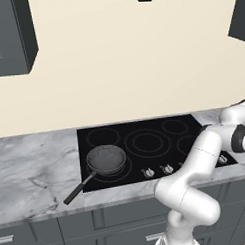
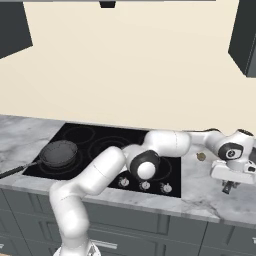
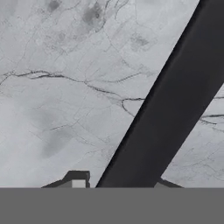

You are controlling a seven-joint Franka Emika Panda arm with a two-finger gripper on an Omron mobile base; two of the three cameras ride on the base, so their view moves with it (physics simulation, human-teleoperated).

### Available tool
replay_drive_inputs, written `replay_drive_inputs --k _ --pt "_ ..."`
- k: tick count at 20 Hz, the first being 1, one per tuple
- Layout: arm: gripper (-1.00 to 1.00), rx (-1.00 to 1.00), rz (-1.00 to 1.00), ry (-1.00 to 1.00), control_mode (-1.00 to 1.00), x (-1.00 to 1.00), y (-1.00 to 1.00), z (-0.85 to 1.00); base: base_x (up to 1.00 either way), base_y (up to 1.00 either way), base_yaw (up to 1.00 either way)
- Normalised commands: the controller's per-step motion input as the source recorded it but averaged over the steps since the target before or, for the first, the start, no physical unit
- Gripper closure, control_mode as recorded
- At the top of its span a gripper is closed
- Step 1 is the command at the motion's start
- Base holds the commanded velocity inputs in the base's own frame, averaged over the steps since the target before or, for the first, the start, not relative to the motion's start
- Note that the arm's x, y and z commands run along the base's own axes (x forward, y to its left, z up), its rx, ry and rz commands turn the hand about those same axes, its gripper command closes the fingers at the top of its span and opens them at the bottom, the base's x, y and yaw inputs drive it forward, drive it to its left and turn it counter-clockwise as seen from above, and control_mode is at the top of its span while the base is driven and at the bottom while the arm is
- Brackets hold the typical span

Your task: Place both pans onto different burners. Then place the garlic and the chicken drumstick on different pans.

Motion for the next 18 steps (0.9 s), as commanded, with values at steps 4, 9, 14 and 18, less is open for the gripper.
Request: replay_drive_inputs --k 4,9,14,18 --pt "1.0 0.0 0.02 0.0 -1.0 0.0 0.0 0.05 0.0 0.0 0.0" --pt "1.0 0.0 0.08 0.0 -1.0 0.0 0.03 0.07 0.0 0.0 0.0" --pt "1.0 0.0 0.17 0.0 -1.0 -0.14 0.05 0.01 0.0 0.0 0.0" --pt "1.0 0.0 0.18 0.0 -1.0 -0.14 0.13 0.0 0.0 0.0 0.0"
